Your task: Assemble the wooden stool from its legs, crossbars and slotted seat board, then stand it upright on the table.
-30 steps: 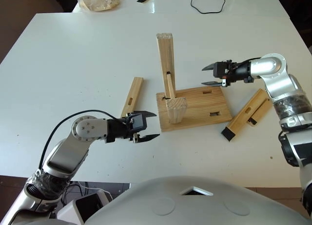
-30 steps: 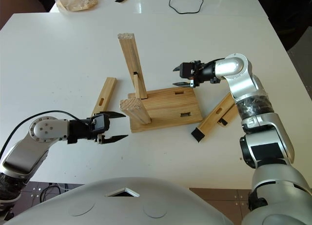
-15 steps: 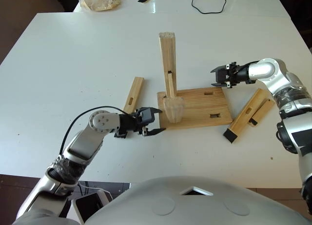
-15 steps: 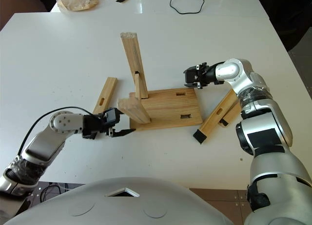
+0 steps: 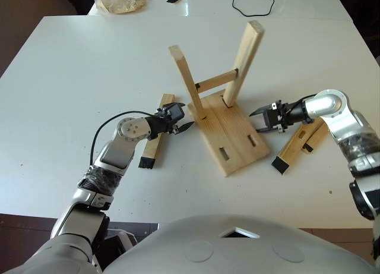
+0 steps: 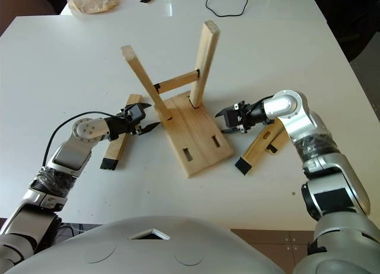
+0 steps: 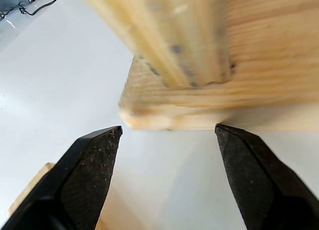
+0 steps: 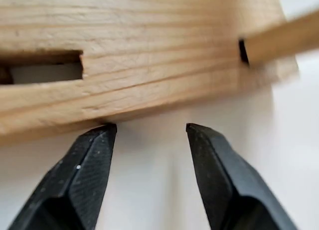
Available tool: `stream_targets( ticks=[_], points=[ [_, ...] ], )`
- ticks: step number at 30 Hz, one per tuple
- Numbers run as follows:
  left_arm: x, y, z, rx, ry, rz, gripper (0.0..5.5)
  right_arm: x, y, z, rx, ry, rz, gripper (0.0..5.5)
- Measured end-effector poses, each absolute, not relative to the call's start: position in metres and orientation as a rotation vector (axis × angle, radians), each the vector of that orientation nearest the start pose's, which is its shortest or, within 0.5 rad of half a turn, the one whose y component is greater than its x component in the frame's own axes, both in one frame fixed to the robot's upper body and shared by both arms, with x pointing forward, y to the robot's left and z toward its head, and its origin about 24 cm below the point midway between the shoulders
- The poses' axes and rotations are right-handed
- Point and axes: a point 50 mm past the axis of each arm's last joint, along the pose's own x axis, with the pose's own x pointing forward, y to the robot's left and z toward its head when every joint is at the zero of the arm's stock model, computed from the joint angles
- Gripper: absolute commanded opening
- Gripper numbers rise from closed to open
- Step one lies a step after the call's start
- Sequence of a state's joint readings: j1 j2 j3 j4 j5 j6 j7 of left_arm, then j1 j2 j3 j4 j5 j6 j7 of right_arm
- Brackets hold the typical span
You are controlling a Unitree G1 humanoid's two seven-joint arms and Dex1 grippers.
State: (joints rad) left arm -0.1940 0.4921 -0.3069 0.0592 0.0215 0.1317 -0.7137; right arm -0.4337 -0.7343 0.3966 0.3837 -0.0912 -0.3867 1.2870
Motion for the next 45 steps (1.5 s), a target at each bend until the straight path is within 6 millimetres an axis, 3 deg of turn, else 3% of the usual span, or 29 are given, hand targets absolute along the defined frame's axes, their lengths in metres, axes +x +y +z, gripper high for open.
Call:
stream_targets(
  ticks=[10, 19, 23, 26, 31, 35, 40, 45],
  points=[
    [0.252, 0.144, 0.044, 0.508, 0.252, -0.947, 3.46, 0.266, -0.191, 0.065, -0.966, 0.348, 1.475, 2.59],
    [0.262, 0.149, 0.049, 0.505, 0.239, -0.869, 3.46, 0.258, -0.18, 0.061, -0.857, 0.357, 1.436, 2.59],
    [0.267, 0.15, 0.056, 0.535, 0.211, -0.848, 3.46, 0.262, -0.178, 0.059, -0.845, 0.34, 1.353, 2.59],
    [0.263, 0.148, 0.062, 0.565, 0.168, -0.869, 3.46, 0.268, -0.186, 0.07, -0.861, 0.286, 1.245, 2.59],
    [0.25, 0.162, 0.061, 0.568, 0.185, -0.844, 3.46, 0.259, -0.209, 0.086, -0.807, 0.275, 1.124, 2.59],
    [0.246, 0.173, 0.06, 0.566, 0.209, -0.791, 3.46, 0.234, -0.231, 0.097, -0.631, 0.323, 1.026, 2.59],
    [0.227, 0.179, 0.058, 0.532, 0.207, -0.699, 3.46, 0.204, -0.275, 0.112, -0.27, 0.5, 0.87, 2.59],
    [0.212, 0.176, 0.048, 0.481, 0.24, -0.661, 3.46, 0.182, -0.312, 0.109, -0.151, 0.688, 0.794, 2.59]
  ],
)
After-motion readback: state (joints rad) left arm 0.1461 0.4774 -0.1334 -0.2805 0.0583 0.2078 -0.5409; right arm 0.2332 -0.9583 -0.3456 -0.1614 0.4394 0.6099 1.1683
